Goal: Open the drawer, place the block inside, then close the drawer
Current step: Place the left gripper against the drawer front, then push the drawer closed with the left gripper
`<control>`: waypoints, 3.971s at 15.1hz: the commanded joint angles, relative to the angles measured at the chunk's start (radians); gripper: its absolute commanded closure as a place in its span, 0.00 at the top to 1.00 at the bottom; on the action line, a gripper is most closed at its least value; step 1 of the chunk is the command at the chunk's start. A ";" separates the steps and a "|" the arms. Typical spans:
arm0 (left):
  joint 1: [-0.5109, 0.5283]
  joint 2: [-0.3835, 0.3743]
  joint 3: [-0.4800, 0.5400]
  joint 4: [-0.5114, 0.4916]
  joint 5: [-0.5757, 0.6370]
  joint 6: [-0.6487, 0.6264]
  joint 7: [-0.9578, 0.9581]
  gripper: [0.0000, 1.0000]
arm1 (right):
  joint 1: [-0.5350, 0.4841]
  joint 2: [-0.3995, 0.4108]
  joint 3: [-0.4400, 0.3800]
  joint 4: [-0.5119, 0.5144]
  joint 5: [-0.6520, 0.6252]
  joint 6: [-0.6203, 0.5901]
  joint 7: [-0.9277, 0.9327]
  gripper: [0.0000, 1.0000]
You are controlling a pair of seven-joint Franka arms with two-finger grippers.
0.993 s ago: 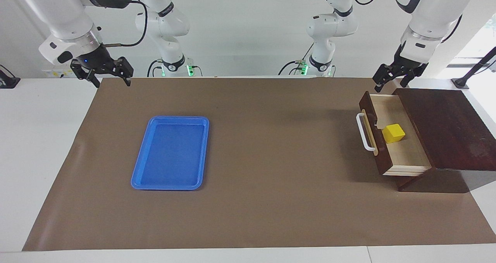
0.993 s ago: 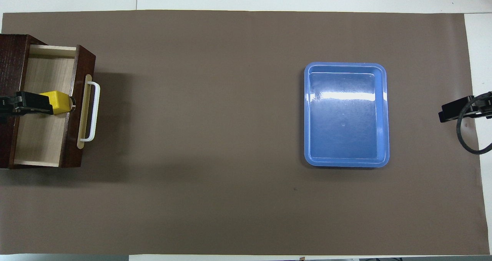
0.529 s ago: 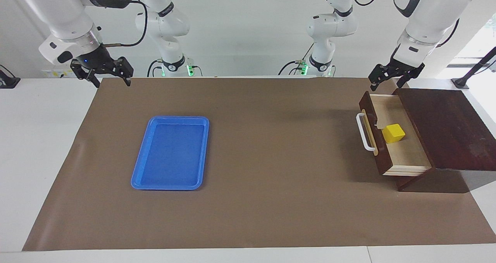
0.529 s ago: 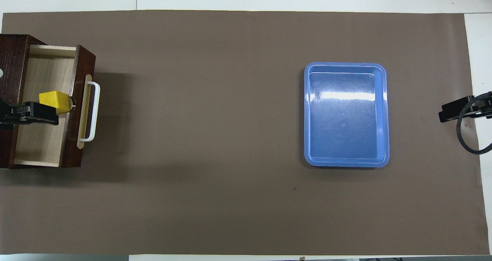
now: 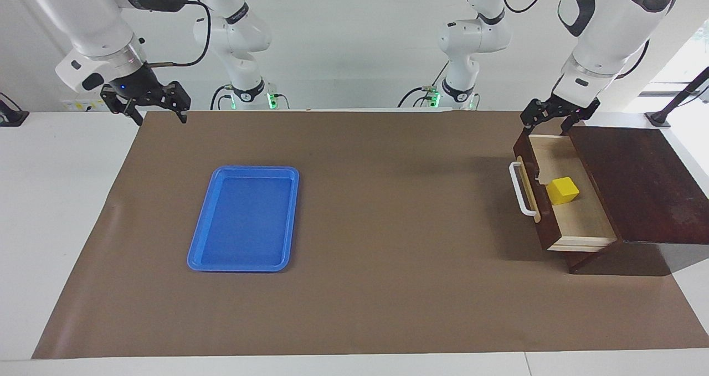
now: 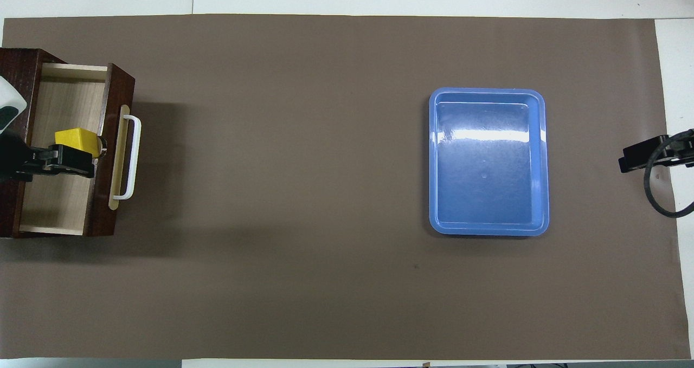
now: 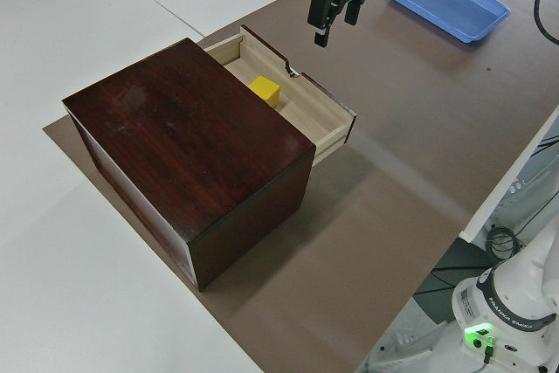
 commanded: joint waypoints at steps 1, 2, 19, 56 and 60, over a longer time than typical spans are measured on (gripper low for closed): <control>-0.012 0.000 0.010 -0.003 -0.014 0.009 0.014 1.00 | -0.011 0.000 0.010 0.005 -0.002 0.008 -0.025 1.00; -0.019 0.000 0.011 -0.006 -0.014 0.010 0.014 1.00 | -0.011 0.001 0.010 0.005 -0.002 0.008 -0.027 1.00; -0.105 0.078 0.013 -0.162 -0.022 0.256 0.000 1.00 | -0.011 0.000 0.008 0.005 -0.002 0.008 -0.025 1.00; 0.171 0.145 0.018 -0.130 -0.005 0.386 0.222 1.00 | -0.010 0.001 0.010 0.008 0.000 0.008 -0.024 1.00; 0.156 0.072 0.010 -0.122 -0.010 0.299 0.207 1.00 | -0.011 0.001 0.010 0.008 0.000 0.008 -0.024 1.00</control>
